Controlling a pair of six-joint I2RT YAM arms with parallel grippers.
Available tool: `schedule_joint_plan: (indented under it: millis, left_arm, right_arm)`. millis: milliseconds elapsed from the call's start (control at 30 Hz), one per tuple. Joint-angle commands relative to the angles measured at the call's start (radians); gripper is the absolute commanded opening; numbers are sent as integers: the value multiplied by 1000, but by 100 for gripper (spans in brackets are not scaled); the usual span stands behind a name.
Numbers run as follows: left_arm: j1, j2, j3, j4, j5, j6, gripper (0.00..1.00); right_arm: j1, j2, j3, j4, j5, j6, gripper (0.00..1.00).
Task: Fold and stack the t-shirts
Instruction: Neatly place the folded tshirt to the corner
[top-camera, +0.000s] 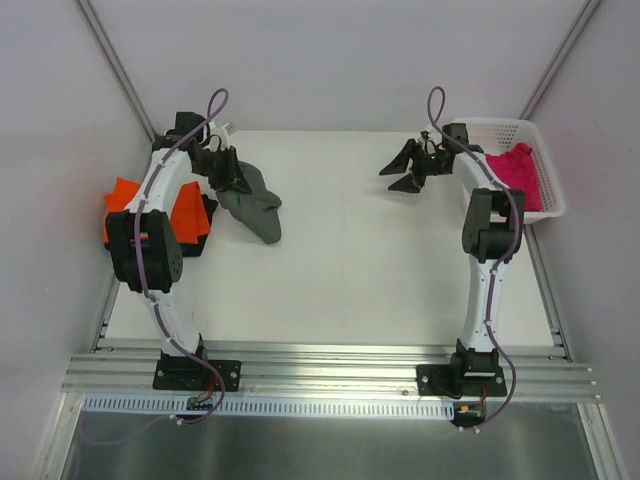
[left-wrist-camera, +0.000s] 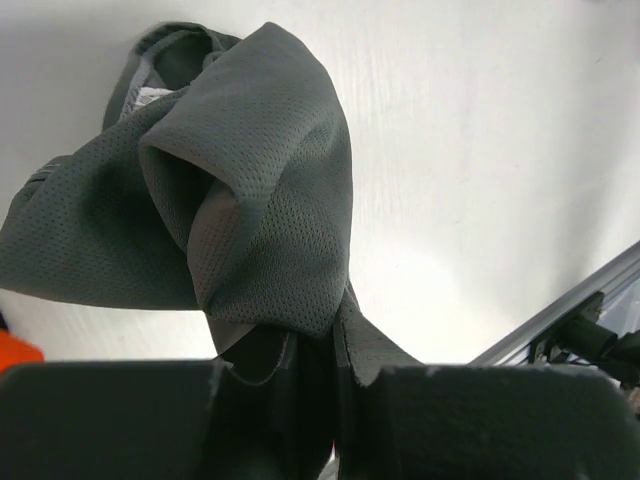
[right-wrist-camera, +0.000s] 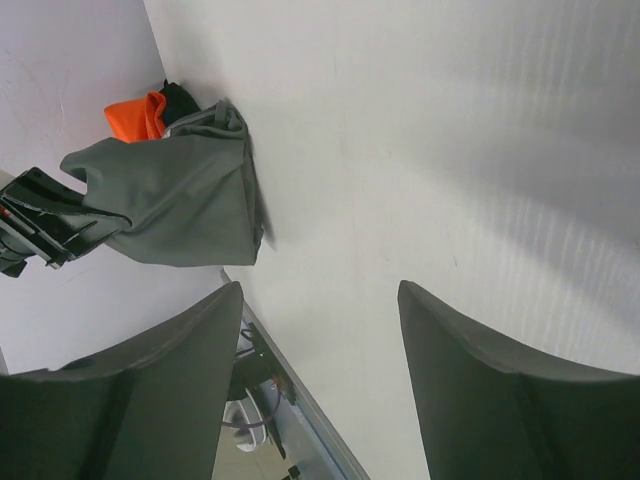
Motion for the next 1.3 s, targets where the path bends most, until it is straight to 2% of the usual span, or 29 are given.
schedule_joint_plan:
  millis: [0, 267, 533, 933, 1267]
  left_arm:
    - [27, -77, -35, -100, -51, 89, 0]
    - [139, -128, -31, -169, -103, 167, 0]
    - [295, -139, 1, -197, -166, 254, 0]
    - [392, -134, 169, -224, -168, 250, 0]
    - [462, -166, 150, -267, -159, 279, 0]
  right_arm:
    - [23, -52, 8, -12, -10, -14, 68]
    - [24, -52, -4, -17, -7, -14, 67]
    - [27, -59, 2, -8, -4, -12, 68]
    - [37, -64, -14, 9, -4, -6, 68]
    - [52, -67, -24, 17, -5, -9, 68]
